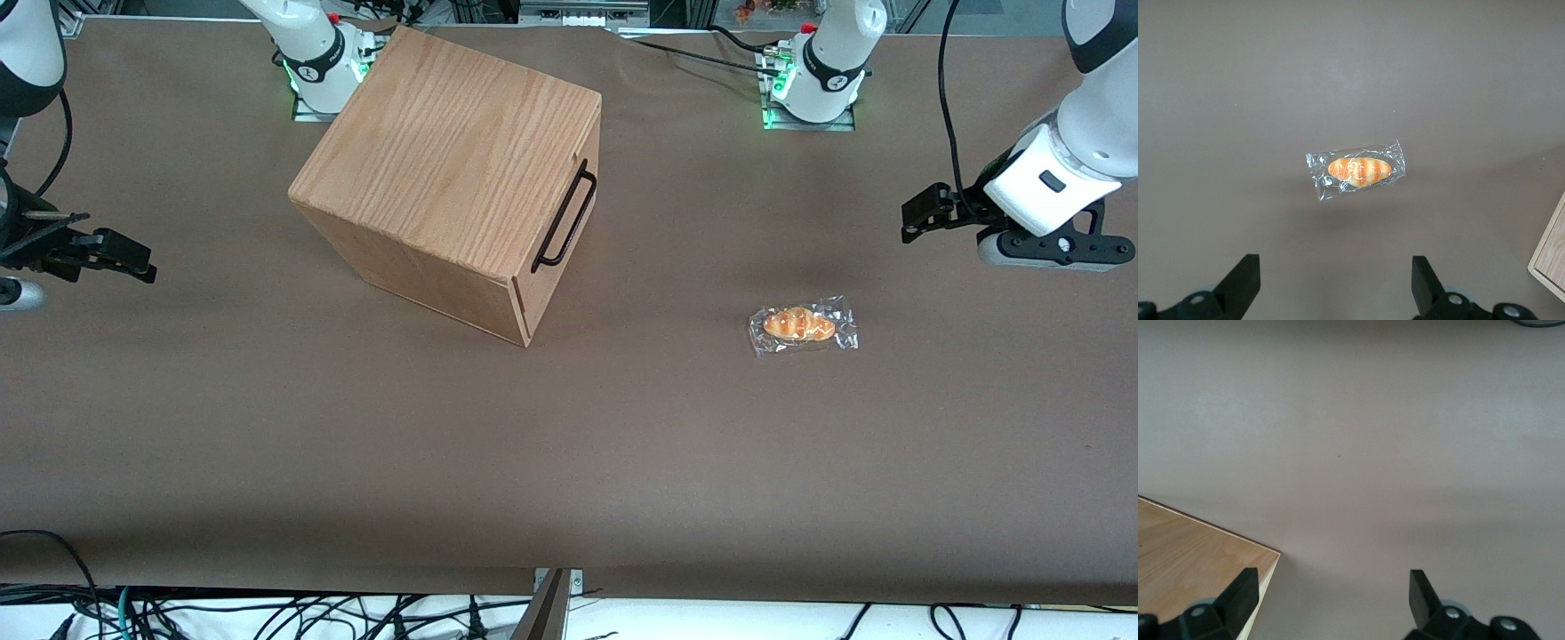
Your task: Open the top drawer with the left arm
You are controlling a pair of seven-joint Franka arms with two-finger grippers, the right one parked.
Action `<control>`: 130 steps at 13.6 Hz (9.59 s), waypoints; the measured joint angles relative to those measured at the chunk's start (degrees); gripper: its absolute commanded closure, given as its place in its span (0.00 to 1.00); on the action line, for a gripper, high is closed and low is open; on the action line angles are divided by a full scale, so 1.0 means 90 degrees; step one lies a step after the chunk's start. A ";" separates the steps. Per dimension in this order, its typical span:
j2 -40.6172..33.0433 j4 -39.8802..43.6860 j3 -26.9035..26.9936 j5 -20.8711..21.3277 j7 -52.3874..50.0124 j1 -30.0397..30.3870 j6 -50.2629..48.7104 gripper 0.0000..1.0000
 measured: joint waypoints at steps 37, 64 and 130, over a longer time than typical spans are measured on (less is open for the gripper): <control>0.0981 0.0032 -0.1536 -0.1724 -0.0754 -0.0595 0.0940 0.00; 0.2208 -0.0794 -0.2583 -0.0656 -0.1813 -0.1741 0.3532 0.00; 0.0052 0.0290 -0.0060 0.0074 0.0281 -0.0078 -0.0038 0.00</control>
